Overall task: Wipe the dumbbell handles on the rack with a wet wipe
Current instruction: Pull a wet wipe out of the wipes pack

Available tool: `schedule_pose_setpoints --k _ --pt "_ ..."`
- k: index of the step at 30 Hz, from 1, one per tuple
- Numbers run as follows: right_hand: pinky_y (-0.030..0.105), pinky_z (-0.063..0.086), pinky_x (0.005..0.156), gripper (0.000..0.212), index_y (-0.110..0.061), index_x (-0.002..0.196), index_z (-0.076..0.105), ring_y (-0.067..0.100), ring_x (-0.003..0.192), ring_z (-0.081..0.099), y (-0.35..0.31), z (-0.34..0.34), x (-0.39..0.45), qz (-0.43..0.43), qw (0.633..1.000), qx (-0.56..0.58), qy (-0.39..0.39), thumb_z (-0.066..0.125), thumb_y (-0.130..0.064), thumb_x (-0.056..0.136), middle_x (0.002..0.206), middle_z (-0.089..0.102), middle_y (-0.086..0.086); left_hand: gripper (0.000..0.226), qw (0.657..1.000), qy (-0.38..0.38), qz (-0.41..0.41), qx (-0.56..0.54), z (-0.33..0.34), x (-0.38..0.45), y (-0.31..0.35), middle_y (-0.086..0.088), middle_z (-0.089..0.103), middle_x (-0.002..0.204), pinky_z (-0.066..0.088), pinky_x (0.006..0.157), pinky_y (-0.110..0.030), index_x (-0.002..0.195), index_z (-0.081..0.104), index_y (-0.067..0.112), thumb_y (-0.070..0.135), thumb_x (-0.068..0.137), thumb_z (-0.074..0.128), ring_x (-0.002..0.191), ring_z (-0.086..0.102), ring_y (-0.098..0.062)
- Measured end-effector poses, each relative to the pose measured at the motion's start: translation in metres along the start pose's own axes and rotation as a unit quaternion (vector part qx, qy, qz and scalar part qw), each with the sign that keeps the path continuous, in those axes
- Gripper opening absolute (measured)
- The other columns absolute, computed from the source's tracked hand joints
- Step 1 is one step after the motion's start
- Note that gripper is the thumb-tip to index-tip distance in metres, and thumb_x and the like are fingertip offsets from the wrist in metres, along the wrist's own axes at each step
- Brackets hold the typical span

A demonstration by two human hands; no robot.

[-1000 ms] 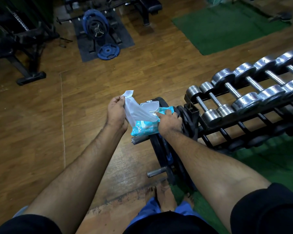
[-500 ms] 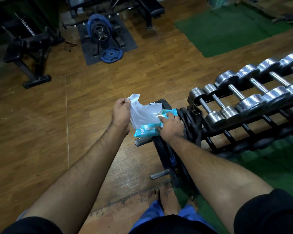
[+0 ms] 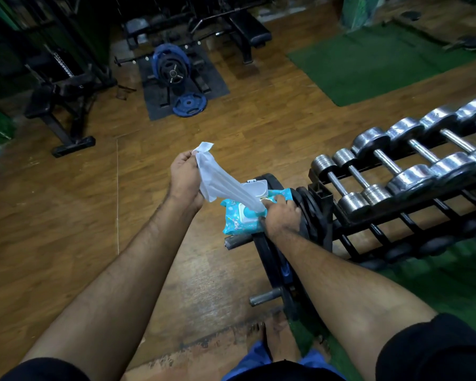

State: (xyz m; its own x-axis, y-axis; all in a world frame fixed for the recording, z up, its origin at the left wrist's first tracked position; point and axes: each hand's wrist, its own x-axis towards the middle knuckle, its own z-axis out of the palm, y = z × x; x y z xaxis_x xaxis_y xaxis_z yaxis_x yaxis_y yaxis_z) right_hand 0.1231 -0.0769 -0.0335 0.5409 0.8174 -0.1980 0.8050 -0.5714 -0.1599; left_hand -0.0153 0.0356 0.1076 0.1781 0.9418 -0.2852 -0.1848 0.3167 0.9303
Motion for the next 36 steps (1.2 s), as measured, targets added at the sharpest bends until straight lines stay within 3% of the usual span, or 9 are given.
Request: schedule_pose_setpoints --k 3,10,14,17,20,24,27,30,36 --pt "0.044 0.039 0.098 0.044 -0.035 0.135 0.051 0.027 0.121 0.046 -0.002 0.000 0.003 0.001 1.000 0.003 -0.004 0.058 -0.041 0.092 0.136 0.047 0.005 0.017 0.999 -0.024 0.000 -0.026 -0.003 -0.001 0.010 0.005 0.051 0.057 0.043 0.047 -0.023 0.079 0.051 0.017 0.011 0.094 0.054 0.051 0.047 -0.013" --pt "0.040 0.040 0.098 0.050 -0.034 0.133 0.053 0.026 0.122 0.046 -0.007 -0.007 -0.001 0.013 0.999 0.043 0.008 0.062 -0.049 0.087 0.135 0.050 0.005 0.005 1.000 -0.011 0.020 -0.011 -0.003 -0.005 0.017 0.001 0.063 0.067 0.053 0.059 -0.028 0.095 0.057 0.012 0.009 0.098 0.054 0.061 0.060 -0.013" --pt "0.034 0.042 0.100 0.051 -0.035 0.132 0.057 0.022 0.124 0.049 -0.017 -0.012 -0.002 -0.033 0.975 0.217 0.030 0.067 -0.039 0.082 0.135 0.055 -0.001 0.014 1.000 -0.016 -0.010 0.022 0.000 -0.008 0.014 -0.003 0.065 0.081 0.052 0.071 -0.031 0.090 0.059 0.015 0.009 0.100 0.050 0.074 0.060 -0.016" --pt "0.029 0.041 0.105 0.057 -0.030 0.134 0.058 0.013 0.126 0.051 -0.027 -0.024 -0.003 -0.096 0.915 0.393 -0.002 0.068 -0.025 0.078 0.136 0.058 -0.005 0.014 0.996 -0.061 -0.040 0.048 0.001 -0.013 0.016 -0.004 0.064 0.081 0.053 0.071 -0.031 0.091 0.059 0.014 0.011 0.101 0.050 0.073 0.061 -0.016" --pt "0.025 0.040 0.094 0.046 -0.023 0.129 0.060 0.007 0.109 0.053 -0.034 -0.035 -0.003 -0.115 0.861 0.488 -0.090 0.067 -0.019 0.083 0.121 0.063 -0.005 0.016 0.990 -0.104 -0.060 0.071 0.003 -0.021 0.020 -0.005 0.064 0.076 0.054 0.067 -0.031 0.090 0.061 0.012 0.012 0.101 0.049 0.068 0.061 -0.018" --pt "0.030 0.041 0.073 0.024 -0.005 0.088 0.064 0.011 0.072 0.052 -0.031 -0.039 -0.003 -0.104 0.824 0.544 -0.119 0.067 -0.029 0.086 0.076 0.059 -0.002 0.012 0.990 -0.093 -0.064 0.087 0.004 -0.025 0.019 -0.007 0.064 0.078 0.055 0.063 -0.029 0.099 0.062 0.010 0.016 0.100 0.052 0.070 0.062 -0.020" --pt "0.024 0.041 0.065 0.020 -0.015 0.074 0.060 0.006 0.064 0.049 -0.016 -0.047 -0.010 -0.072 0.808 0.576 -0.101 0.063 -0.021 0.093 0.068 0.055 -0.008 0.015 0.991 -0.066 -0.075 0.083 0.006 -0.029 0.015 -0.007 0.061 0.073 0.054 0.057 -0.026 0.090 0.061 0.010 0.020 0.099 0.054 0.067 0.060 -0.021" --pt "0.025 0.034 0.056 0.032 -0.018 0.064 0.047 0.008 0.058 0.041 0.004 -0.048 -0.014 -0.071 0.807 0.581 -0.078 0.060 -0.018 0.094 0.061 0.045 -0.006 0.025 0.986 -0.076 -0.088 0.122 0.009 -0.036 0.005 -0.008 0.068 0.081 0.056 0.067 -0.032 0.098 0.066 0.009 0.033 0.095 0.064 0.075 0.066 -0.021" --pt "0.027 0.030 0.055 0.034 -0.008 0.068 0.053 0.009 0.058 0.039 0.042 -0.038 -0.022 -0.035 0.812 0.576 -0.094 0.060 -0.025 0.096 0.063 0.042 -0.002 0.015 0.962 -0.026 -0.005 0.270 0.018 -0.045 -0.036 -0.011 0.065 0.091 0.050 0.055 -0.025 0.099 0.061 0.009 -0.002 0.089 0.063 0.070 0.063 -0.018"
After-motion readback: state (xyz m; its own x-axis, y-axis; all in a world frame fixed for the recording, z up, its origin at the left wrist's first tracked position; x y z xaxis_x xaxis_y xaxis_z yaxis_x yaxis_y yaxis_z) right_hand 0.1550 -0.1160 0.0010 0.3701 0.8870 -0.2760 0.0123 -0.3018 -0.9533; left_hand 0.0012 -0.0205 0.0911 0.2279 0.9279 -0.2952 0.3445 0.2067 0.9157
